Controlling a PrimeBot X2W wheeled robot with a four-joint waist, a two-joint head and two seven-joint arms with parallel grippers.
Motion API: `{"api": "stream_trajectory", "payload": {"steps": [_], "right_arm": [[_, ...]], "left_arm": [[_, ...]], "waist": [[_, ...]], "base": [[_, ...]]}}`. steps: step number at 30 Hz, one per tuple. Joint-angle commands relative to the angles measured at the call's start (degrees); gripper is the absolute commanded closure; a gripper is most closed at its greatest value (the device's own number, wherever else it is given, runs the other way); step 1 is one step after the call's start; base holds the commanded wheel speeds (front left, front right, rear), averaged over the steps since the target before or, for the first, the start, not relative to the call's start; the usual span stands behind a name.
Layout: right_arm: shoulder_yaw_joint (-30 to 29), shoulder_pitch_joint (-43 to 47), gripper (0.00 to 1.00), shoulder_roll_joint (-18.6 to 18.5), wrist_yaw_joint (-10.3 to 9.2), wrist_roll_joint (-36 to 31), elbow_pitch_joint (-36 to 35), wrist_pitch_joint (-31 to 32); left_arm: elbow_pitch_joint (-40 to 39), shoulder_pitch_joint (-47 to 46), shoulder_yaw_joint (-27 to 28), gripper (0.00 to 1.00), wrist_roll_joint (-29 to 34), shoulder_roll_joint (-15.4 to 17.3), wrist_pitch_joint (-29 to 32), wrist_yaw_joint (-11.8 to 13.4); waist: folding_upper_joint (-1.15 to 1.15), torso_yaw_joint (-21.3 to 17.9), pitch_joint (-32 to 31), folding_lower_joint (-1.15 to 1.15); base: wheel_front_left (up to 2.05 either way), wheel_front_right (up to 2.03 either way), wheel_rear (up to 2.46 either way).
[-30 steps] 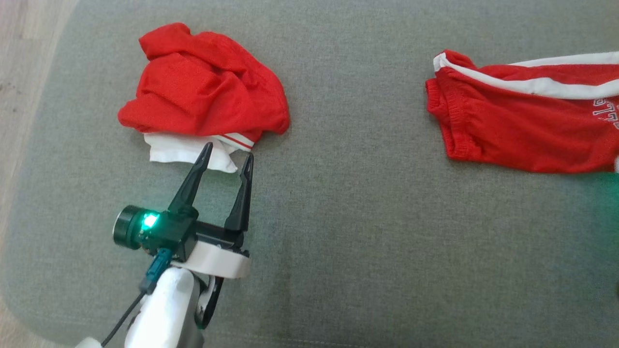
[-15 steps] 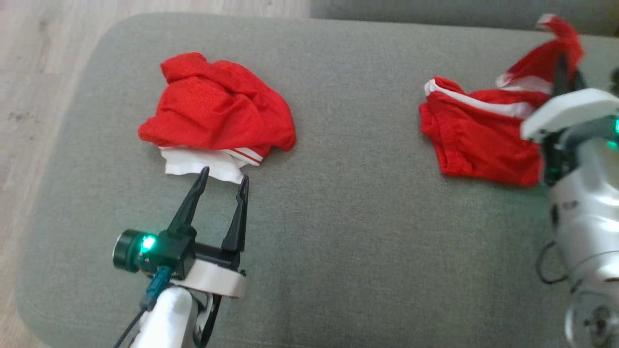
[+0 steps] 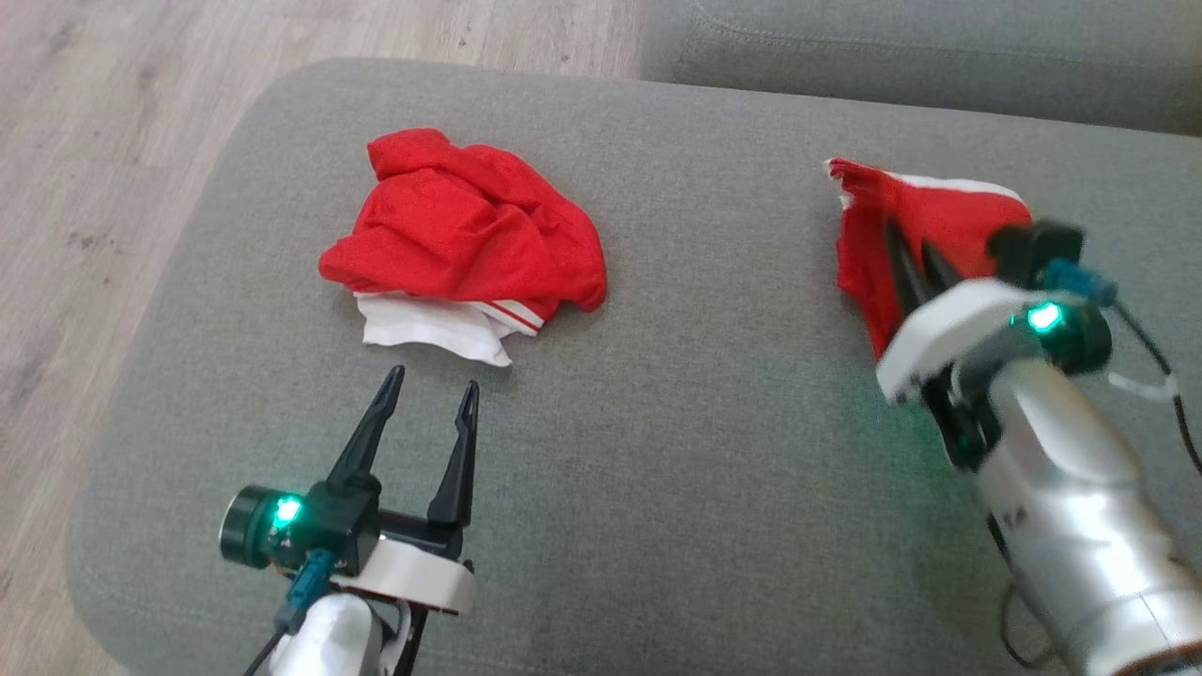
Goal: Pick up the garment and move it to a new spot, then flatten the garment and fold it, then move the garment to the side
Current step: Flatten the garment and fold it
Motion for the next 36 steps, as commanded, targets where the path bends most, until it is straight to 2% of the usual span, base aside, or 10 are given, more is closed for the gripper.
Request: {"api": "stream_trajectory", "payload": {"steps": [1, 5, 6, 7, 13, 18, 21, 26, 28, 36], "right_arm": [[1.88, -0.57, 1.00, -0.77, -0.11, 0.31, -1.86, 0.17], [8.61, 1.86, 1.00, -3.16, -0.11, 0.16, -1.12, 1.93], [10.10, 2.03, 0.20, -3.80, -0.11, -0.37, -1.09, 1.62], [11.11, 2.18, 0.00, -4.20, -0.11, -0.49, -0.91, 1.38], [11.65, 1.98, 0.00, -4.82, -0.11, 0.96, -1.02, -2.82], [4.91, 3.33, 0.00, -4.10, -0.11, 0.20, -4.09, -5.86], [-1.82, 6.98, 0.00, -2.32, -0.11, -3.29, -11.92, -6.04], [-12.79, 18.29, 0.00, 3.58, -0.11, -10.92, -27.61, -6.06], [-14.65, 22.15, 0.00, 4.95, -0.11, -13.22, -32.64, -6.07], [-16.17, 26.40, 0.00, 5.93, -0.11, -15.31, -39.20, -6.07]], "left_arm": [[-1.50, -0.74, 2.38, 0.00, 0.22, 0.35, -0.29, 0.26], [-1.66, -0.43, 2.50, 0.00, 0.10, 0.24, -0.29, 0.35], [-1.76, -0.38, 2.51, 0.00, 0.08, 0.21, -0.29, 0.34], [-1.83, -0.36, 2.47, 0.00, 0.07, 0.17, -0.29, 0.33], [-2.09, -0.77, 2.39, 0.00, 0.13, 0.03, -0.29, 0.21], [-3.29, -1.25, 2.86, 0.00, -0.19, -0.09, -0.29, 0.24], [-4.58, -1.19, 3.58, 0.00, -0.64, -0.20, -0.29, 0.54], [-6.61, -0.72, 4.94, 0.00, -1.41, -0.43, -0.29, 1.00], [-7.36, -0.47, 5.49, 0.00, -1.53, -0.52, -0.29, 1.18], [-8.94, -0.99, 5.59, 0.00, -1.36, -0.77, -0.29, 0.66]], "waist": [[0.00, 0.00, -0.20, 0.00], [0.00, -0.45, -0.65, 0.00], [0.00, -0.68, -0.66, 0.00], [0.00, -0.87, -0.68, 0.00], [0.00, -3.13, -1.19, 0.00], [0.00, -6.12, -1.86, 0.00], [0.00, -8.37, -1.97, 0.00], [0.00, -11.40, -1.87, 0.00], [0.00, -12.15, -1.51, 0.00], [0.00, -11.66, 1.51, 0.00]], "base": [[0.00, 0.00, 0.00], [0.00, 0.00, 0.00], [0.00, 0.00, 0.00], [0.00, 0.00, 0.00], [0.00, 0.00, 0.00], [0.00, 0.00, 0.00], [0.00, 0.00, 0.00], [0.00, 0.00, 0.00], [0.00, 0.00, 0.00], [0.00, 0.00, 0.00]]}}
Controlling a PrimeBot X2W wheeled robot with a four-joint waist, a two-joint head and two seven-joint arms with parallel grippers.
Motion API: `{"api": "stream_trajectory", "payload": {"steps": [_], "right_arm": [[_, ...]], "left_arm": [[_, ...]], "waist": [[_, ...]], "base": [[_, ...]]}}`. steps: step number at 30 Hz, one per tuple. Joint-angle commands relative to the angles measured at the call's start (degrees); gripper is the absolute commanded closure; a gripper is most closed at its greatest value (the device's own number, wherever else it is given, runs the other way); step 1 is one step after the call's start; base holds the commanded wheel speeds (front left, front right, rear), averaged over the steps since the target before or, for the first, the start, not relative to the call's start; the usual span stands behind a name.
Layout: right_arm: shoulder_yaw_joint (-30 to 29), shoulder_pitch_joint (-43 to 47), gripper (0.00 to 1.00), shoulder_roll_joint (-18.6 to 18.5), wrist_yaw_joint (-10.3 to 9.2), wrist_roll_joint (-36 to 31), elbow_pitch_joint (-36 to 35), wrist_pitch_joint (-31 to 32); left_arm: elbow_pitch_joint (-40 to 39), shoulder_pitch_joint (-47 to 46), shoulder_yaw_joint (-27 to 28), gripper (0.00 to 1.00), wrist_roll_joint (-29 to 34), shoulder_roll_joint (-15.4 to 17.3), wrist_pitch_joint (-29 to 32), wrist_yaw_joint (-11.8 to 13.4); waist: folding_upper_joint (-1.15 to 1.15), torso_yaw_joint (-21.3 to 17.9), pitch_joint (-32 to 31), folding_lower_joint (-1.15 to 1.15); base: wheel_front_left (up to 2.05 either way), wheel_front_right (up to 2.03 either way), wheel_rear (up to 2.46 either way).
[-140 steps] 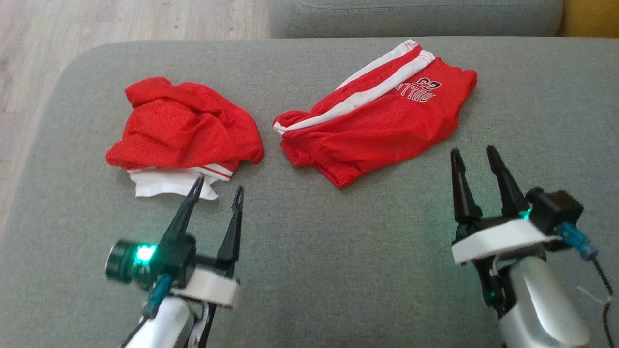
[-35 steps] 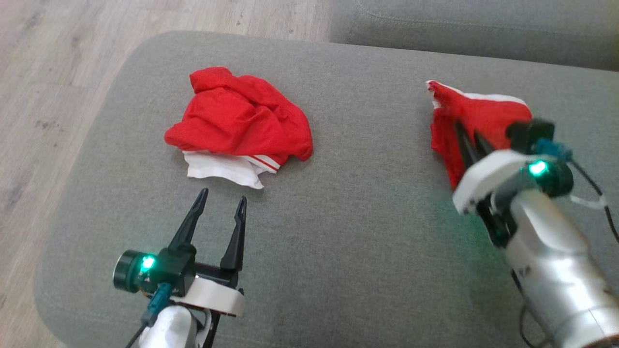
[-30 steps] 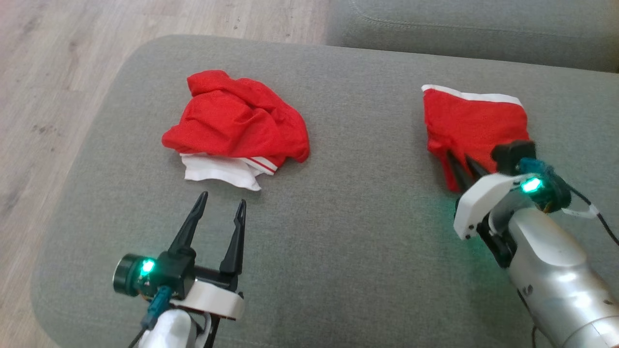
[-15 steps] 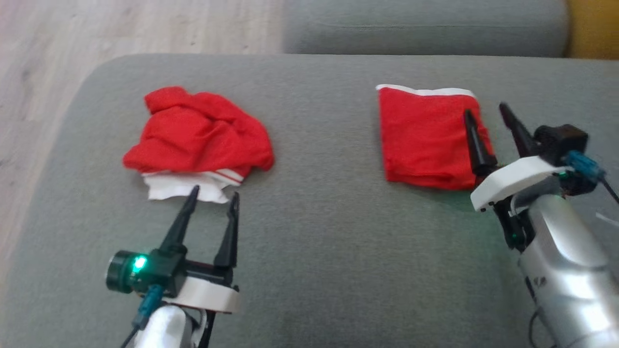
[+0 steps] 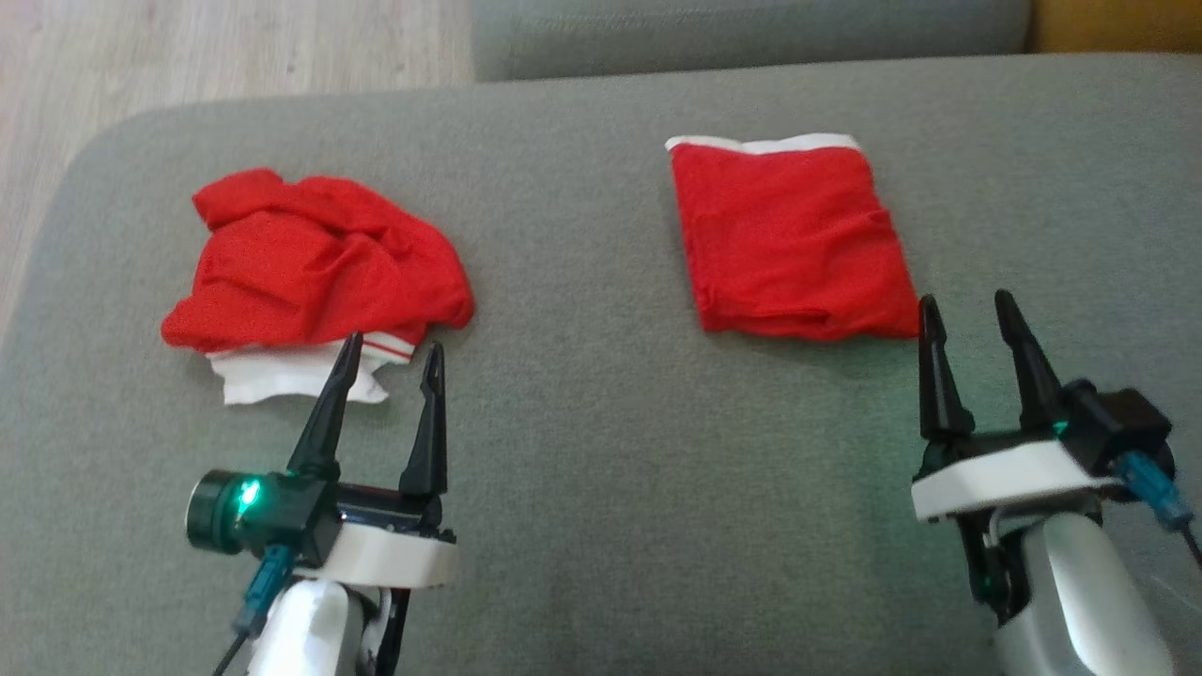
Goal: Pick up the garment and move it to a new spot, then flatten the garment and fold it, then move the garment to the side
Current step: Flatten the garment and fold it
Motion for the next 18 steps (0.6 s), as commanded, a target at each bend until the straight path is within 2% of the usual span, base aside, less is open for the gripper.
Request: {"api": "stream_trajectory", "payload": {"steps": [1, 3, 4, 5, 12, 18], "right_arm": [[1.00, -2.94, 0.00, 0.31, -0.11, -0.24, -1.83, -0.61], [0.60, -5.04, 0.00, 0.32, -0.11, -1.08, -1.35, -0.37], [0.16, -6.46, 0.61, 0.33, -0.11, -1.42, -1.02, -0.08], [-0.41, -7.95, 1.00, 0.33, -0.11, -1.80, -0.62, 0.45], [-4.69, -21.25, 1.00, -0.78, -0.11, -5.47, 7.64, 6.79], [-9.85, -30.14, 1.00, -2.39, -0.11, -11.17, 20.69, 8.79]], "left_arm": [[-2.10, -2.25, 1.87, 0.00, -0.24, 0.13, -0.29, -0.38], [-2.19, -3.00, 1.58, 0.00, -0.20, 0.08, -0.29, -0.65], [-2.16, -3.39, 1.36, 0.00, -0.14, 0.06, -0.29, -0.77], [-2.10, -3.80, 1.08, 0.00, -0.12, 0.04, -0.29, -0.93], [-1.87, -6.72, -0.44, 0.00, -0.34, -0.04, -0.29, -1.58], [-1.74, -8.43, -1.15, 0.00, -1.30, -0.06, -0.29, -1.50]], "waist": [[0.00, 0.98, 1.40, 0.00], [0.00, 2.06, 3.16, 0.00], [0.00, 2.63, 3.97, 0.00], [0.00, 3.32, 4.97, 0.00], [0.00, 8.10, 11.38, 0.00], [0.00, 11.10, 14.44, 0.00]], "base": [[0.00, 0.00, 0.00], [0.00, 0.00, 0.00], [0.00, 0.00, 0.00], [0.00, 0.00, 0.00], [0.00, 0.00, 0.00], [0.00, 0.00, 0.00]]}}
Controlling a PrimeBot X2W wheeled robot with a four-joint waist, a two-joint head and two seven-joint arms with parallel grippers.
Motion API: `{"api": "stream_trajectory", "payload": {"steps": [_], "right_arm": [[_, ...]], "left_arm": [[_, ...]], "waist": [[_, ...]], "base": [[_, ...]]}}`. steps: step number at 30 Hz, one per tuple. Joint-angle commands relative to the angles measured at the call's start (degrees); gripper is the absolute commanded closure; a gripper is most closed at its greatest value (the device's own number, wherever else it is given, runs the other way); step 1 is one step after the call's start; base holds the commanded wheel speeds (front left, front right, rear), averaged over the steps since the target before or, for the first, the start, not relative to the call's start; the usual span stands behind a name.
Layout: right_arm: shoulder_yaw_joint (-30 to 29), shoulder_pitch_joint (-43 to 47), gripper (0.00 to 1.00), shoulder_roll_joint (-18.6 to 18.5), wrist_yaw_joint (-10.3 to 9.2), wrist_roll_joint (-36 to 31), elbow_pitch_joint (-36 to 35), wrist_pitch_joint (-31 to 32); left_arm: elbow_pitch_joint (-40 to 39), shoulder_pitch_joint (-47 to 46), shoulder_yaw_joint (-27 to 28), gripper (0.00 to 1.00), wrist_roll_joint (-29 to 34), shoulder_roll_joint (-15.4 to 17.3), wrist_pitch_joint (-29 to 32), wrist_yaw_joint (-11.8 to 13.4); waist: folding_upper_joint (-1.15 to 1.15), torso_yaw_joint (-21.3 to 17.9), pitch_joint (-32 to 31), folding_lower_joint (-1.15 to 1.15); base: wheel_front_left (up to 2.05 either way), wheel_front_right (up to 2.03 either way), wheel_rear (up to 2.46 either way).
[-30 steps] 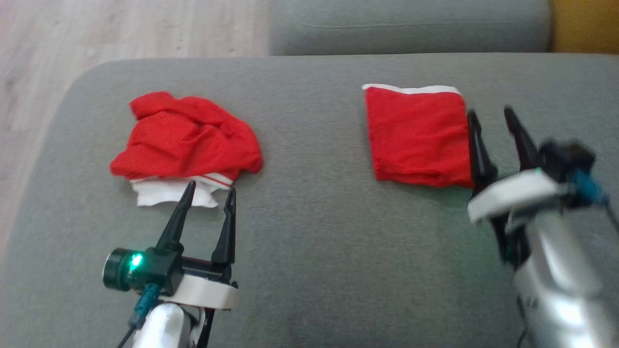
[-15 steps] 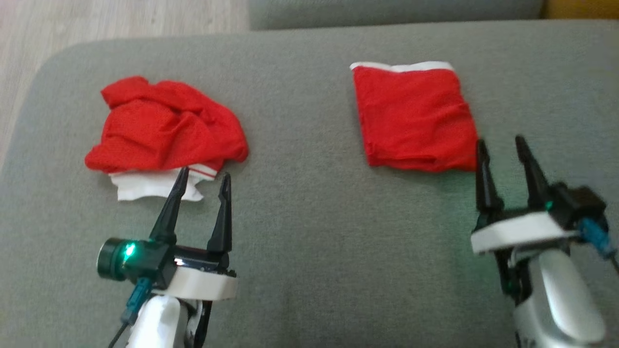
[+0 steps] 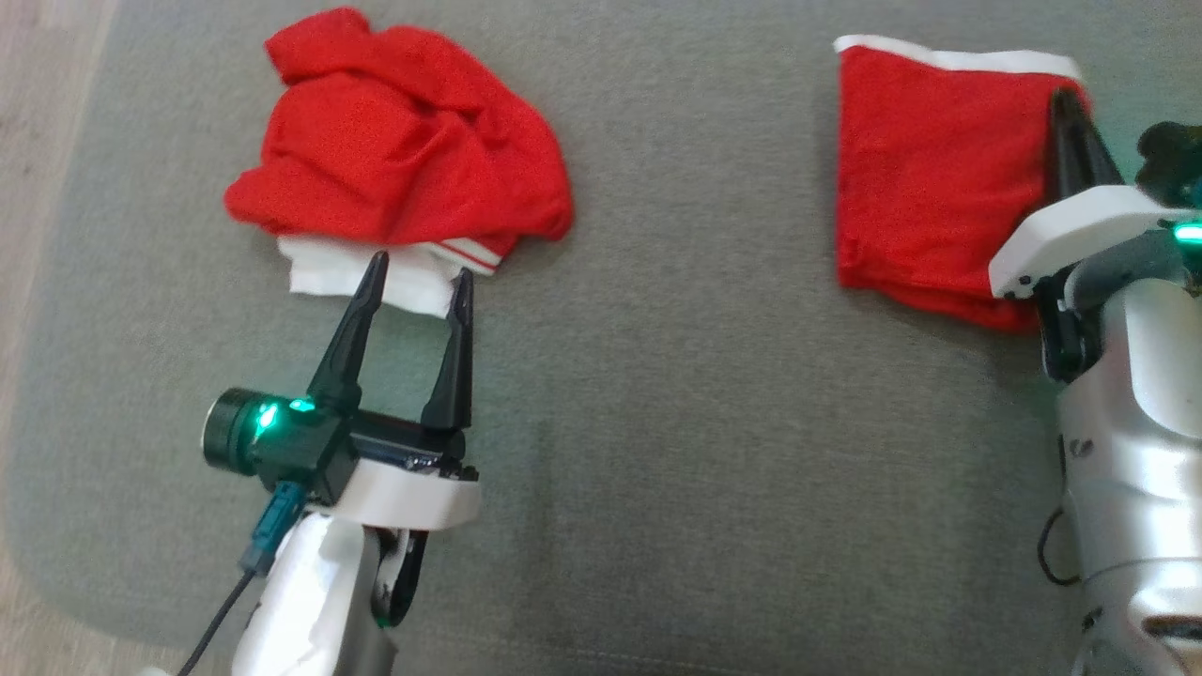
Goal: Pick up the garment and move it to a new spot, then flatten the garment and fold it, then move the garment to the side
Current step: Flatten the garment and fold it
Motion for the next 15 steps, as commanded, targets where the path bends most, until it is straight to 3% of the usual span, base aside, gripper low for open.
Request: {"api": "stream_trajectory", "payload": {"steps": [1, 5, 8, 15], "right_arm": [[0.38, -1.62, 1.00, 0.10, -0.11, -1.34, 0.71, 0.73], [-2.36, -4.39, 1.00, -0.55, -0.11, -6.00, 8.91, 1.68], [-3.39, -6.15, 1.00, 0.51, -0.11, -8.01, 10.97, -2.80], [1.95, -8.47, 1.00, 2.99, -0.11, -6.10, 13.32, -8.96]], "left_arm": [[-1.56, -1.76, 0.99, 0.00, -0.38, 0.23, -0.28, 0.02], [-1.39, -2.19, 0.26, 0.00, -0.81, 0.22, -0.28, 0.18], [-0.92, -2.37, -0.13, 0.00, -0.99, 0.22, -0.28, 0.30], [-0.50, -1.37, -0.12, 0.00, -0.89, 0.22, -0.28, 0.74]], "waist": [[0.00, 1.94, 1.80, -0.02], [0.00, 2.86, 2.15, -0.02], [0.00, 3.25, 1.58, -0.02], [0.00, 3.13, -0.54, -0.02]], "base": [[0.00, 0.00, 0.00], [0.00, 0.00, 0.00], [0.00, 0.00, 0.00], [0.00, 0.00, 0.00]]}}
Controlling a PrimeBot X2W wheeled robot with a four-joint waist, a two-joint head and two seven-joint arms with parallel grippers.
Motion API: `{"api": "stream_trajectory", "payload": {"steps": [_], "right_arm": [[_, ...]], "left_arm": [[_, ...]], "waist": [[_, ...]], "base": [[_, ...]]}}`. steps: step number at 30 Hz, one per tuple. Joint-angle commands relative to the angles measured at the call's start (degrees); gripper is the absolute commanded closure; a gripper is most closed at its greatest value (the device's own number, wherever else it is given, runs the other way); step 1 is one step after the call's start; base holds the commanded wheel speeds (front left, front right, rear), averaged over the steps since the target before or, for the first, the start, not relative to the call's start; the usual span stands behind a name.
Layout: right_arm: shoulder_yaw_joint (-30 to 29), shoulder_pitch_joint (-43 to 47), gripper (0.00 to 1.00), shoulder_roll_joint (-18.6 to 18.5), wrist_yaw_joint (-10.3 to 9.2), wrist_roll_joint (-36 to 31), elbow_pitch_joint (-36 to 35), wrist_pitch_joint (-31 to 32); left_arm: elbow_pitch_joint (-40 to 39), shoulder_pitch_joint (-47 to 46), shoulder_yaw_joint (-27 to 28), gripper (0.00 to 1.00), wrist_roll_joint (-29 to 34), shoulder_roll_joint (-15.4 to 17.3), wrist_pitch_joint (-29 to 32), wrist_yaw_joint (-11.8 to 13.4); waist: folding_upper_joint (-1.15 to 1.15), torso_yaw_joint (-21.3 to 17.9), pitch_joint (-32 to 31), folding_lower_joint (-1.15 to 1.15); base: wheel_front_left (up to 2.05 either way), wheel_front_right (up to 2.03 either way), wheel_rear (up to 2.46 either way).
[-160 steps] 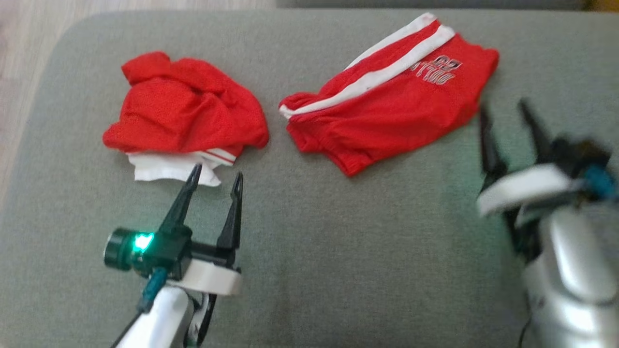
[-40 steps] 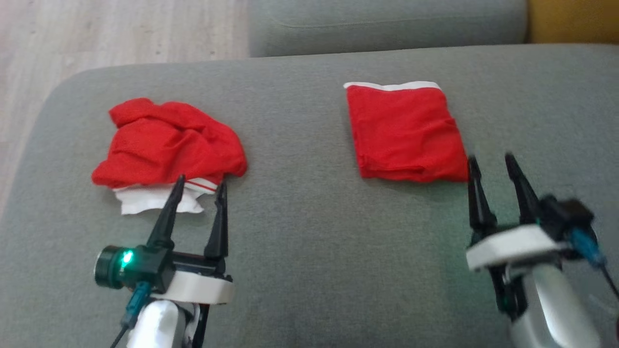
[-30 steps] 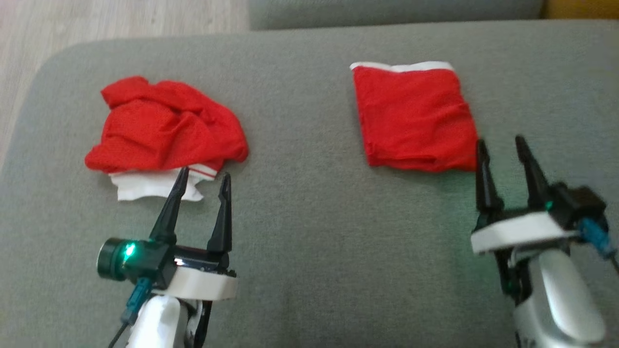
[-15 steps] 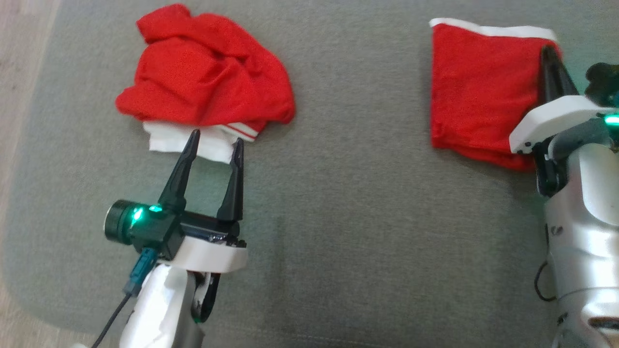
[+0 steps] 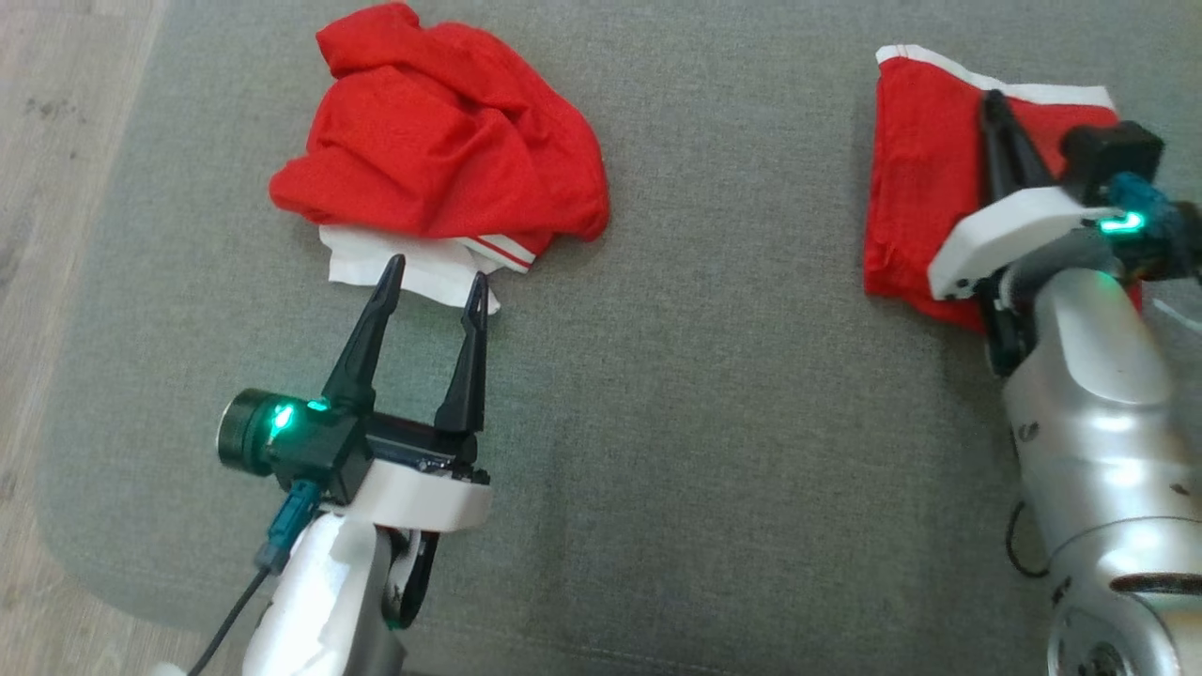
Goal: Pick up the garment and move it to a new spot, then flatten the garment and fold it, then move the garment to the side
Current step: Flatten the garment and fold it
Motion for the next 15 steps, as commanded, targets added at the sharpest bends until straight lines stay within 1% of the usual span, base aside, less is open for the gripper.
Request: {"api": "stream_trajectory", "payload": {"steps": [1, 4, 5, 7, 9, 11, 15], "right_arm": [[5.17, -2.17, 1.00, 1.16, -0.11, 4.07, 0.18, -0.98], [12.00, -1.36, 1.00, 1.19, -0.11, 8.72, 3.23, -1.13], [12.00, -1.36, 1.00, 1.19, -0.11, 8.72, 3.23, -1.13], [15.25, -0.49, 1.00, 1.20, -0.11, 10.51, 7.57, 0.88], [16.54, -0.40, 1.00, 1.20, -0.11, 11.52, 9.67, 1.91], [17.22, -0.50, 1.00, 1.20, -0.11, 12.69, 10.46, 1.52], [17.63, -0.46, 1.00, 1.21, -0.11, 15.94, 9.34, -0.29]], "left_arm": [[-1.57, -0.70, 1.34, 0.00, -0.47, 0.32, -0.28, 0.32], [-1.57, -0.59, 1.24, 0.00, -0.49, 0.32, -0.28, 0.37], [-1.57, -0.59, 1.24, 0.00, -0.49, 0.32, -0.28, 0.37], [-1.64, -0.59, 1.10, 0.00, -0.51, 0.32, -0.28, 0.44], [-1.63, -0.56, 1.00, 0.00, -0.55, 0.32, -0.28, 0.49], [-1.61, -0.43, 1.09, 0.00, -0.57, 0.32, -0.28, 0.57], [-1.54, 0.09, 1.72, 0.00, -0.48, 0.32, -0.28, 0.62]], "waist": [[0.00, 0.07, -0.66, 0.00], [0.00, 0.01, -0.97, 0.00], [0.00, 0.01, -0.97, 0.00], [0.00, -0.05, -1.21, 0.00], [0.00, -0.06, -1.44, 0.00], [0.00, -0.24, -1.80, 0.00], [0.00, -1.24, -3.07, 0.00]], "base": [[0.00, 0.00, 0.00], [0.00, 0.00, 0.00], [0.00, 0.00, 0.00], [0.00, 0.00, 0.00], [0.00, 0.00, 0.00], [0.00, 0.00, 0.00], [0.00, 0.00, 0.00]]}}
